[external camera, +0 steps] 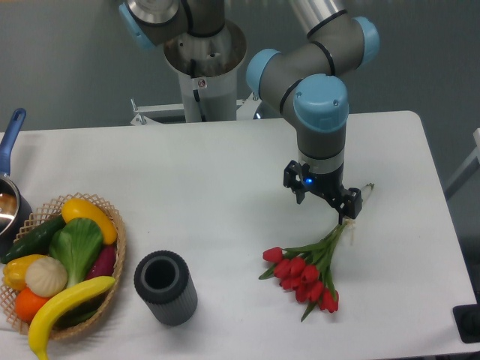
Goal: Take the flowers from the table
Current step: 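Lower the open gripper toward the green stems of the red tulips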
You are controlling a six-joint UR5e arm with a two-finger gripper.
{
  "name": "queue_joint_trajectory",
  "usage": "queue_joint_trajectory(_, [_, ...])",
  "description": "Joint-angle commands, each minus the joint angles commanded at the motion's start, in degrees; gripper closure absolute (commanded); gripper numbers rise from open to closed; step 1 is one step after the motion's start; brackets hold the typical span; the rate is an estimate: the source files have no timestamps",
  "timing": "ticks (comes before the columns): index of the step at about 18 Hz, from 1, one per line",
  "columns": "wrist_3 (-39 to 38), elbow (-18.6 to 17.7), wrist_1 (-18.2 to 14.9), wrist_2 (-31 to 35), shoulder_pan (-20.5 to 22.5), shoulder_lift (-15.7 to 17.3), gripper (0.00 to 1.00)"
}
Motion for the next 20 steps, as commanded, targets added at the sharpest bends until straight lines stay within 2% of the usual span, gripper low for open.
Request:
queue_joint_trajectory(6, [0.1,-0.4,0.4,-0.1,0.0,-0.3,0.00])
queue_joint_trajectory(10, [-0.1,-4.0,6.5,-0.1,0.2,-1.0,0.00])
queue_joint_trajectory(11, [-0.2,-4.3,7.0,-0.1,0.2,-1.3,0.00])
queue_joint_trajectory(15, [0.4,-4.1,7.2,-0.1,0.1,-3.2,0.00])
queue_joint_trajectory(20, [0.5,-1.9,7.4,0.1,0.3,-6.9,0.00])
